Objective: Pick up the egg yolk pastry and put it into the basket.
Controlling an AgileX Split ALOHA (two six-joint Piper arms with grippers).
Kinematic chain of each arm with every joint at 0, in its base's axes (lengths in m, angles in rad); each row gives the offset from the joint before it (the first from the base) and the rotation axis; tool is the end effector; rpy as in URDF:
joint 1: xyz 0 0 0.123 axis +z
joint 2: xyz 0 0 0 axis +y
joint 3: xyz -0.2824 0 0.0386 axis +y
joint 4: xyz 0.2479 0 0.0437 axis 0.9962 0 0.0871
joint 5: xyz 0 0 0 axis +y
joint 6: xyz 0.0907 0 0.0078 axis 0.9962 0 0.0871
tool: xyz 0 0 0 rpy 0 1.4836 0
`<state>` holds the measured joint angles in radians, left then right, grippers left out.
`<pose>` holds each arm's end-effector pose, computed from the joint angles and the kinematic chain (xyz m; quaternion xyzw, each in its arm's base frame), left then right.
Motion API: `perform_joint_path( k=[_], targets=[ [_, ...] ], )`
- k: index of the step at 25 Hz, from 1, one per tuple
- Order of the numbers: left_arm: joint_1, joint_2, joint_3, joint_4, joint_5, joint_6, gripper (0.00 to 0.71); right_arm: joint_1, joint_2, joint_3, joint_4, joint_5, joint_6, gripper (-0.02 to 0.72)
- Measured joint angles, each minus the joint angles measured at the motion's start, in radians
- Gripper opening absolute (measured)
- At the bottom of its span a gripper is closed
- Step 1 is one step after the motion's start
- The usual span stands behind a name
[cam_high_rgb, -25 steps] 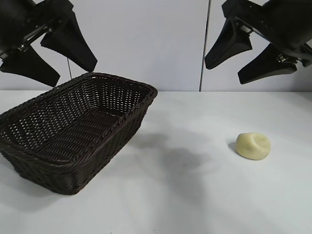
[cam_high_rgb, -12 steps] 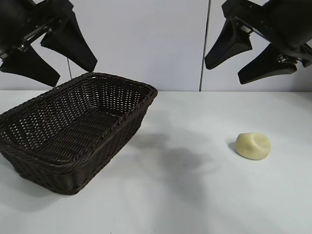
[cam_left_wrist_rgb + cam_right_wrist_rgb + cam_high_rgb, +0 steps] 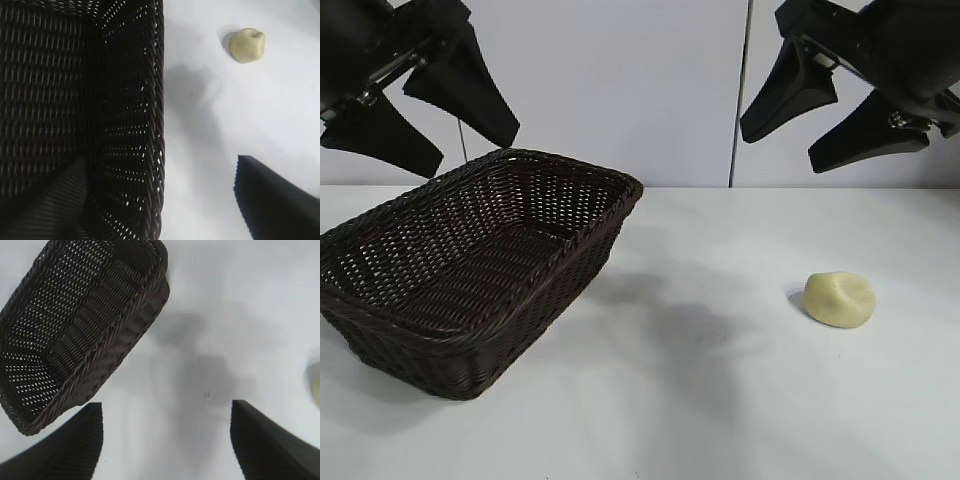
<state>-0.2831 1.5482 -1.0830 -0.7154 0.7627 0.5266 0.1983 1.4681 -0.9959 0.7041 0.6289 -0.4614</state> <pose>0.2928 -0.1282 0.2656 0.1806 0.9182 -0.2639 0.2337 0.2901 0.0937 0.2685 -0.0914 0.9226 0.2355 0.2914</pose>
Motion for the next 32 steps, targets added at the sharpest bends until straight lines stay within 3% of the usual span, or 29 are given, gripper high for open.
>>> perform_joint_path(
  k=[5,10,15,19,25,32],
  targets=[
    [0.000,0.000,0.000,-0.007,0.022,-0.037,0.589,0.000,0.000,0.000,0.000,0.000,0.000,0.517],
    [0.000,-0.008,-0.010,0.018,0.111,-0.293,0.589,0.000,0.000,0.000,0.000,0.000,0.000,0.517],
    [0.000,-0.035,-0.089,0.284,0.233,-0.647,0.589,0.000,0.000,0.000,0.000,0.000,0.000,0.517],
    [0.000,-0.069,-0.106,0.454,0.254,-0.945,0.589,0.000,0.000,0.000,0.000,0.000,0.000,0.517],
    [0.000,-0.073,-0.059,0.571,0.220,-1.326,0.589,0.000,0.000,0.000,0.000,0.000,0.000,0.517],
    [0.000,-0.073,0.114,0.573,0.098,-1.472,0.589,0.000,0.000,0.000,0.000,0.000,0.000,0.517]
  ],
)
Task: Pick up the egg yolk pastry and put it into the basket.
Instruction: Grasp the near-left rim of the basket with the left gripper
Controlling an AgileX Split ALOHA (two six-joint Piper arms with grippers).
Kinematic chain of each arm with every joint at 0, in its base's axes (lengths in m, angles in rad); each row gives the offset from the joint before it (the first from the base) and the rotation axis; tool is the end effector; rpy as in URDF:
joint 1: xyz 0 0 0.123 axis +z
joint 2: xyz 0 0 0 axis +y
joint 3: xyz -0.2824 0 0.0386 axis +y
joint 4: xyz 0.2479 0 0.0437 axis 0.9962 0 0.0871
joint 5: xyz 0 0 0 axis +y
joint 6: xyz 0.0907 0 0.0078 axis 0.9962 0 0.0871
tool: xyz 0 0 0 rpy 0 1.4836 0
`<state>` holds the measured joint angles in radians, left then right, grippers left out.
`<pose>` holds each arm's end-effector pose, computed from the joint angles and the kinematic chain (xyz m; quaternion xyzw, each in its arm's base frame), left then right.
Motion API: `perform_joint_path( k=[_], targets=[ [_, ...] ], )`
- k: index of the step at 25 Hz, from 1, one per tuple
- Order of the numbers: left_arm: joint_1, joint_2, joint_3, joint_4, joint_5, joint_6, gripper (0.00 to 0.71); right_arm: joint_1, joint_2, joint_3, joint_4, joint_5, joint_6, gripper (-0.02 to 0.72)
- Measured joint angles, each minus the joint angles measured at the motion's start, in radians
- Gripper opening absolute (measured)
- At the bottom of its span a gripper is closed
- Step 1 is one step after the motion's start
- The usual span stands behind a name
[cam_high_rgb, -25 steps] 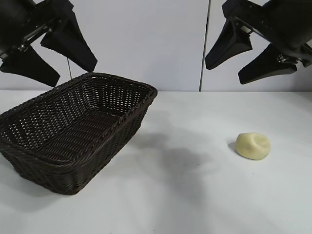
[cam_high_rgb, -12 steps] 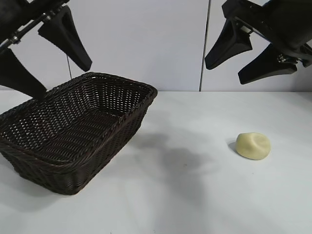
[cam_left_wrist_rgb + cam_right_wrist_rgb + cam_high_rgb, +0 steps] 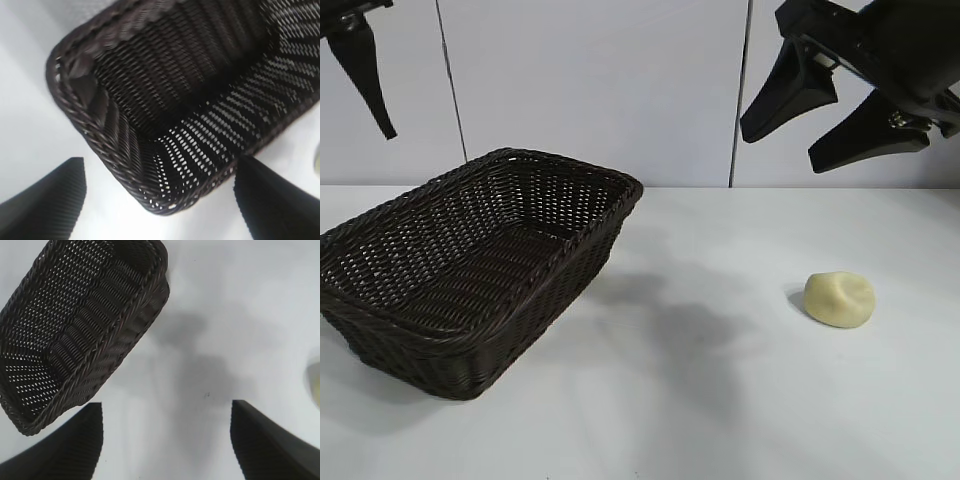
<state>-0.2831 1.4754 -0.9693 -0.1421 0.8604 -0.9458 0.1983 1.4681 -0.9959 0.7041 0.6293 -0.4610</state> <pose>0.2621 -0.0865 0.2392 -0.3570 0.9209 -0.1325 0.0838 0.2901 0.0937 0.2685 -0.0913 0.9227 0.2356 0.2912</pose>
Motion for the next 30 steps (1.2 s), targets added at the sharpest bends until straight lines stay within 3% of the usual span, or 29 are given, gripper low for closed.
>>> perform_joint_path(
  k=[7,21,30],
  targets=[
    [0.000,0.000,0.096,-0.001,-0.136,-0.024,0.589,0.000,0.000,0.000,0.000,0.000,0.000,0.517],
    [0.000,0.003,0.124,-0.001,-0.249,-0.039,0.589,0.000,0.000,0.000,0.000,0.000,0.001,0.517],
    [0.000,0.154,0.132,-0.002,-0.318,-0.039,0.589,0.000,0.000,0.000,0.000,0.000,0.001,0.517]
  ],
)
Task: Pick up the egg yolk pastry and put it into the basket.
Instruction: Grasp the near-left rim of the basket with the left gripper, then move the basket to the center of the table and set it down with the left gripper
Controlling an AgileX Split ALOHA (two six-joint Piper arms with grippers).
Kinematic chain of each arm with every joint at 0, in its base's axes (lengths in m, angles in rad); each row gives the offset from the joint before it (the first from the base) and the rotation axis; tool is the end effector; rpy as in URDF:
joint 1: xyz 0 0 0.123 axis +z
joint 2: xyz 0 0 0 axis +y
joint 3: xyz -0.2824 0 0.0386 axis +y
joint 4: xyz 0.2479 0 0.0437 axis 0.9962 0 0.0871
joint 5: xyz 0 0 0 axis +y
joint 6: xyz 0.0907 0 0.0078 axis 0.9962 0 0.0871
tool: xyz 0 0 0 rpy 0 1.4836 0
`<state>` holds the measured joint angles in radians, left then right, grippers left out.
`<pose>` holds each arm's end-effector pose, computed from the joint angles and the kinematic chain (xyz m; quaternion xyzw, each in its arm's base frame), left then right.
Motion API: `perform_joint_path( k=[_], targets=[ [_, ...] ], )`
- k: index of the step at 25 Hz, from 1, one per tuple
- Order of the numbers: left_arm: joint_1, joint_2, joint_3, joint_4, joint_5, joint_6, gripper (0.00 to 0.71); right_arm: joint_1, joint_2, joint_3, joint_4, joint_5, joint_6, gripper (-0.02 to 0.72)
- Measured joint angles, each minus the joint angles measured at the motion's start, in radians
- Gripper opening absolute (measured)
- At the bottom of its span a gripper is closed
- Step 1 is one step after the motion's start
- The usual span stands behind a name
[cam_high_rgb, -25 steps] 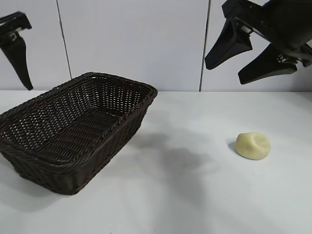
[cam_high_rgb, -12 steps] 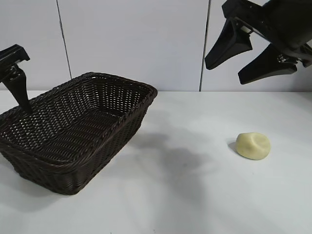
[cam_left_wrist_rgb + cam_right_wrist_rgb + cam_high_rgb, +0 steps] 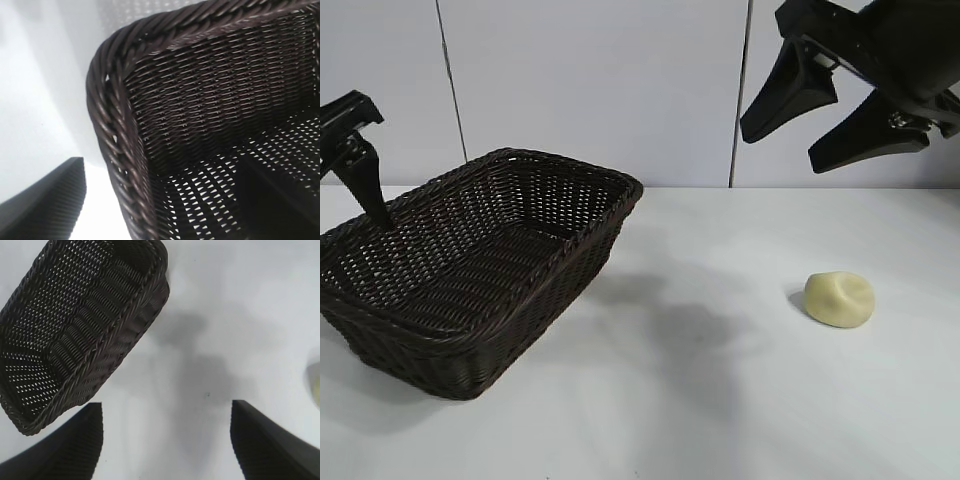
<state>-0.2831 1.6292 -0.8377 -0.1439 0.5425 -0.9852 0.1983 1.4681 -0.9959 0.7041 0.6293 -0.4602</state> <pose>0.2761 -0.0874 0.1711 -0.3899 0.9055 -0.1328 0.1020 0.2901 0.0937 0.2685 -0.0909 0.9227 0.2357 0.2911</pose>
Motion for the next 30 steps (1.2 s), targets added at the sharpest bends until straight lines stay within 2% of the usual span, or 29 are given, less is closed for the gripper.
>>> perform_joint_path(
  k=[4,6,11,13,15,26,30],
  targets=[
    [0.000,0.078,0.000,-0.001,-0.034,0.000,0.585,0.000,0.000,0.000,0.000,0.000,0.000,0.517],
    [0.000,0.094,0.001,-0.009,-0.034,0.000,0.538,0.000,0.000,0.000,0.000,0.000,0.000,0.517],
    [0.000,0.095,0.001,-0.026,-0.025,0.000,0.267,0.000,0.000,0.000,0.000,0.000,0.000,0.517],
    [0.000,0.095,0.001,-0.031,-0.022,-0.007,0.171,0.000,0.000,0.000,0.000,0.000,0.000,0.517],
    [0.000,0.095,0.001,-0.039,-0.032,-0.030,0.104,0.000,0.000,0.000,0.000,0.000,0.000,0.517],
    [0.000,0.076,-0.059,-0.080,0.059,0.006,0.102,0.000,0.000,0.000,0.000,0.001,0.000,0.517],
    [0.025,0.052,-0.113,-0.113,0.126,0.100,0.102,0.000,0.000,0.000,0.000,0.001,0.000,0.517]
  ],
)
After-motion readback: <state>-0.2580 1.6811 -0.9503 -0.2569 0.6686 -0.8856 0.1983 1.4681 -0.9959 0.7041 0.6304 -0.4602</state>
